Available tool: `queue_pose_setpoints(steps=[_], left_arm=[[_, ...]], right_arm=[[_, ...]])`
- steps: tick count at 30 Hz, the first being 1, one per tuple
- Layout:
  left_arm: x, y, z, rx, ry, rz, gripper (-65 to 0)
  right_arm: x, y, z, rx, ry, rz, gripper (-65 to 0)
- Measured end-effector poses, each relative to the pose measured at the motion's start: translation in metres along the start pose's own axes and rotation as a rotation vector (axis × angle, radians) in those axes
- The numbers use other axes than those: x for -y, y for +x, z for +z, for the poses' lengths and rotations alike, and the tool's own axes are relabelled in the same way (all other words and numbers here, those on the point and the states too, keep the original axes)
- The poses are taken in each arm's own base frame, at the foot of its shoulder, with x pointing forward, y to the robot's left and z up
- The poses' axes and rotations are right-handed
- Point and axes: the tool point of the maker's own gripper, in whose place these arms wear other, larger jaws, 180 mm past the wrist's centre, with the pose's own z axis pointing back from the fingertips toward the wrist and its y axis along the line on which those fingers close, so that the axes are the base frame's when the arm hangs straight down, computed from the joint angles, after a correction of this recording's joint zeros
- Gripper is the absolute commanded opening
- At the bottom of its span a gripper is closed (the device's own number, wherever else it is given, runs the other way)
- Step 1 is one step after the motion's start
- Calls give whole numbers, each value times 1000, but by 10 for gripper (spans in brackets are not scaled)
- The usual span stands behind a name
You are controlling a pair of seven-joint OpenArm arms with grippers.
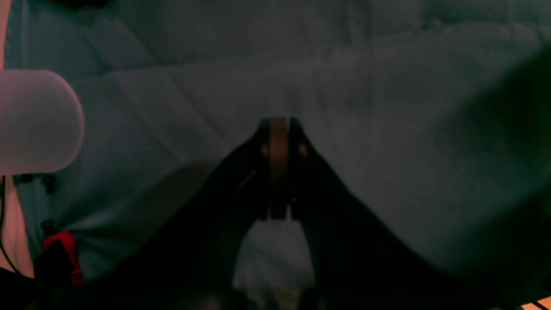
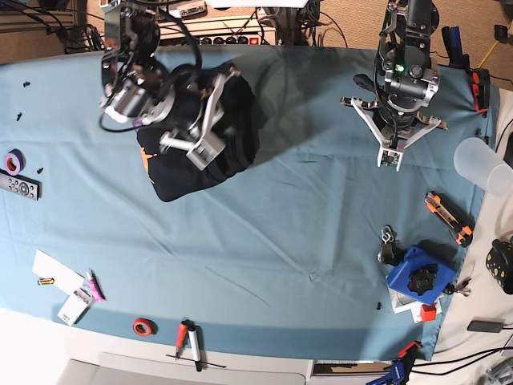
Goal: Layout the t-shirt on the table in an organized manner, then fold the t-shirt properly
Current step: 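Press the folded bundle flat with the right gripper, then lower the left gripper onto the bundle's other side and grasp it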
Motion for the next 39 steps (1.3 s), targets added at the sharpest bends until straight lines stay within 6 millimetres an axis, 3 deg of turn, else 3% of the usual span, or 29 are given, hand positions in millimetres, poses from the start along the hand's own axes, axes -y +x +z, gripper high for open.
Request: queue_pose_setpoints(steps=[5,9,14,18,22,28,30,34,39], left_arm=[[1,0,0,1,-7,4,-650],[11,4,0,19,-61,32,-650],[35,5,4,31,-196,-16,-650],[56,8,9,53,-315,-41,-650],[77,13,17,80,-428,-43,-650],[90,21,24,126,-510,-38,-594],[94,24,27,141,-541,-19,-577],[100,29,32,166,-580,9,-569],[100,30,32,167,-579,9,-569]], right_arm=[[59,31,28,153,-171,-41,-650],[82,14,17,117,-178,-130,-650],[71,-21,-26,11,-39,-202,-650],[65,-24,-44,-24,14,-198,-650],[66,-16,-42,-24,18,-183,-650],[54,30,-22,132,69,-145,-650],[50,26,-26,115,77,-150,-650],[48,0,-42,17,72,-163,-650],[53,7,-36,41,53,-160,-650]])
